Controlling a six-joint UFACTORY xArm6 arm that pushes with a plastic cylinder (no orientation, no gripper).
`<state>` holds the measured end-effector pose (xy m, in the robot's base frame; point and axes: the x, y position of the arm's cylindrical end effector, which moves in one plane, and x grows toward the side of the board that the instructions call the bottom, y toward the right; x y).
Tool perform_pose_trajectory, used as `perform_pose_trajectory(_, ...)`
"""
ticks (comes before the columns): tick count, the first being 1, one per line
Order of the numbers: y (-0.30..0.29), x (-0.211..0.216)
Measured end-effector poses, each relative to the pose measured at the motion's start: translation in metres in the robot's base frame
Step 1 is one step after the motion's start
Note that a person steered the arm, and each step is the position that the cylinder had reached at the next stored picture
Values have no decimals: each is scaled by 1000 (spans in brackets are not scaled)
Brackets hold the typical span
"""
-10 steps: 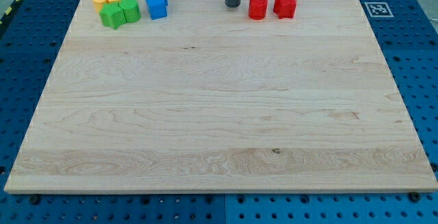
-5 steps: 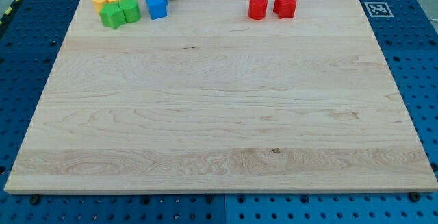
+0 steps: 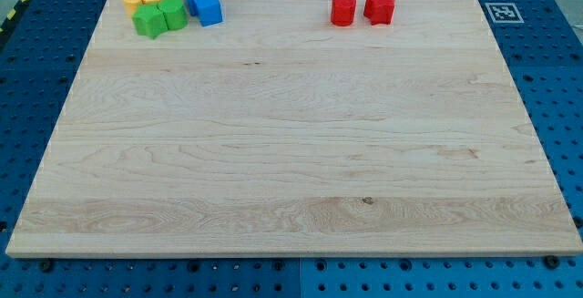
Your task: Place the blue cube to the left of the red circle
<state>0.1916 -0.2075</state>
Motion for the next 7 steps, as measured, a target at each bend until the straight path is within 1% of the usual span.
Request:
perform_pose_trajectory(1, 3, 0)
perform_pose_trajectory(3, 30, 7)
perform_pose_trajectory(4, 33, 23)
perform_pose_trajectory(5, 47, 30)
perform_pose_trajectory(6, 66, 34)
perform_pose_trajectory(7, 88, 49)
